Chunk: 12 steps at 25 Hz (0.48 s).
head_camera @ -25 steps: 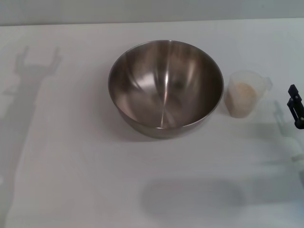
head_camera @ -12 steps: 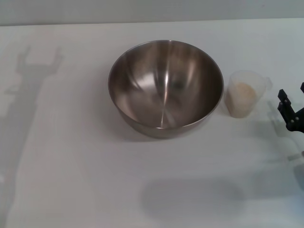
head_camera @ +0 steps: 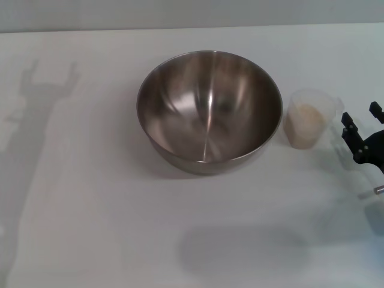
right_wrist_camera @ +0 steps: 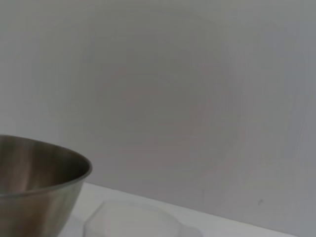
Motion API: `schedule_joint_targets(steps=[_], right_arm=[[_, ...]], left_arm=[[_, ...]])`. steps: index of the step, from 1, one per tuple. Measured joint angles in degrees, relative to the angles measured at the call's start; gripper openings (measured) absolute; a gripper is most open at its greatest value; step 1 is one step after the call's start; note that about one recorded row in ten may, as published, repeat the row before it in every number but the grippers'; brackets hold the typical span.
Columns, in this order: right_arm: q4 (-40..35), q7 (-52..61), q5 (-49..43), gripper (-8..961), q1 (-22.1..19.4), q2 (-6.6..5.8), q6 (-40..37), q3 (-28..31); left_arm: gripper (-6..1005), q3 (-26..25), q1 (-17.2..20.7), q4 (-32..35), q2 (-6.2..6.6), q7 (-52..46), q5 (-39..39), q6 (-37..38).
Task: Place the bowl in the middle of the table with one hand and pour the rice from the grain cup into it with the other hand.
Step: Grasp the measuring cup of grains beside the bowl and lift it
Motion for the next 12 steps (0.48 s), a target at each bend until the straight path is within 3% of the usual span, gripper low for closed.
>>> schedule_joint_targets(steps=[12], right_arm=[[-2.03, 1.40, 0.01, 545, 1.74, -0.09, 1.25, -0.48]], left_arm=[[870, 0.09, 0.70, -0.08, -0.08, -0.14, 0.00, 1.26]])
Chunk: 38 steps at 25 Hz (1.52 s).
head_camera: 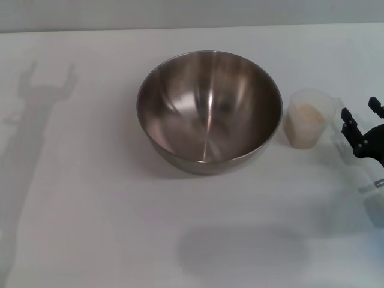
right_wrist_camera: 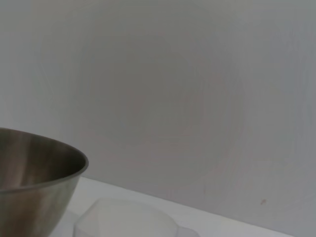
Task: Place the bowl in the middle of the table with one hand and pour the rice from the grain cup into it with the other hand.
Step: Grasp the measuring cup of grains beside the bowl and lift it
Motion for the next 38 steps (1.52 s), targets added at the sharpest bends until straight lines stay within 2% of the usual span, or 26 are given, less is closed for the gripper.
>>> schedule_joint_targets(steps=[38], right_arm=[[-1.13, 0.09, 0.00, 529, 3.14, 0.00, 2.87, -0.51]], left_arm=[[870, -0.01, 0.14, -0.26, -0.01, -0.04, -0.27, 1.33]])
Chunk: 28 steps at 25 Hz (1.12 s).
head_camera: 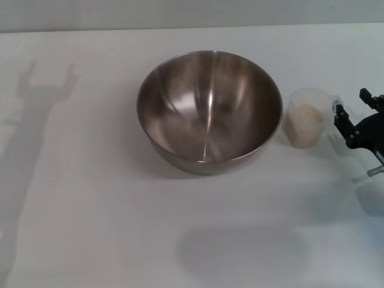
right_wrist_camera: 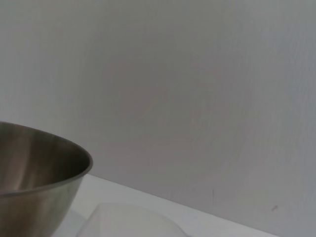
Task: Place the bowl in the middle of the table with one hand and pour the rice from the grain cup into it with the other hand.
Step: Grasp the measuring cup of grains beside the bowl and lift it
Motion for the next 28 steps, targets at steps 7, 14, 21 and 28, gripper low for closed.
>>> schedule_joint_targets(steps=[7, 14, 21, 28], right_arm=[[-0.03, 0.00, 0.04, 521, 0.74, 0.00, 1.15, 0.04], [-0.02, 0.00, 0.08, 512, 1.31, 0.01, 1.26, -0.18], [0.39, -0.03, 0.09, 450, 1.89, 0.14, 1.28, -0.31], [0.84, -0.03, 0.09, 318, 2.10, 0.28, 1.28, -0.37]], left_arm=[[868, 0.00, 0.18, 0.00, -0.08, -0.05, 0.02, 0.22], [867, 0.00, 0.47, 0.00, -0.09, -0.75, 0.01, 0.77], [866, 0.00, 0.72, 0.00, -0.09, -0.79, -0.03, 1.41], [865, 0.00, 0.87, 0.10, -0.07, -0.79, -0.05, 1.63]])
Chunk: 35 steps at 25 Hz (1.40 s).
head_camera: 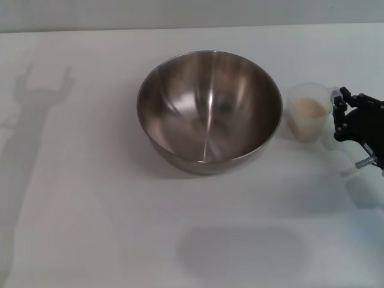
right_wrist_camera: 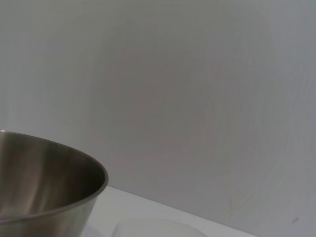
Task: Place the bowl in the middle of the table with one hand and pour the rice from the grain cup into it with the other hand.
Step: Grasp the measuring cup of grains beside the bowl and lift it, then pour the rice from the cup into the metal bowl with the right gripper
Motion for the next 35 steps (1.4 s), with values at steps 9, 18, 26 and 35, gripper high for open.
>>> schedule_joint_targets(steps=[9, 18, 26, 35], right_arm=[[0.13, -0.01, 0.26, 48, -0.02, 0.22, 0.75, 0.54], [0.99, -0.93, 0.60, 7, -0.81, 0.27, -4.07, 7.09], [1.84, -5.24, 0.62, 7, -0.18, 0.18, -16.09, 13.85], [5.08, -23.78, 0.23, 6, 6.10, 0.02, -20.60, 13.88]], left_arm=[[863, 0.00, 0.22, -0.03, 0.13, 0.00, -0.03, 0.03], [862, 0.00, 0.21, -0.03, 0.26, 0.00, 0.01, 0.02], [860, 0.05, 0.13, -0.08, 0.32, 0.00, 0.25, 0.02], [861, 0.68, 0.11, -0.12, 0.25, -0.04, 0.33, 0.18]])
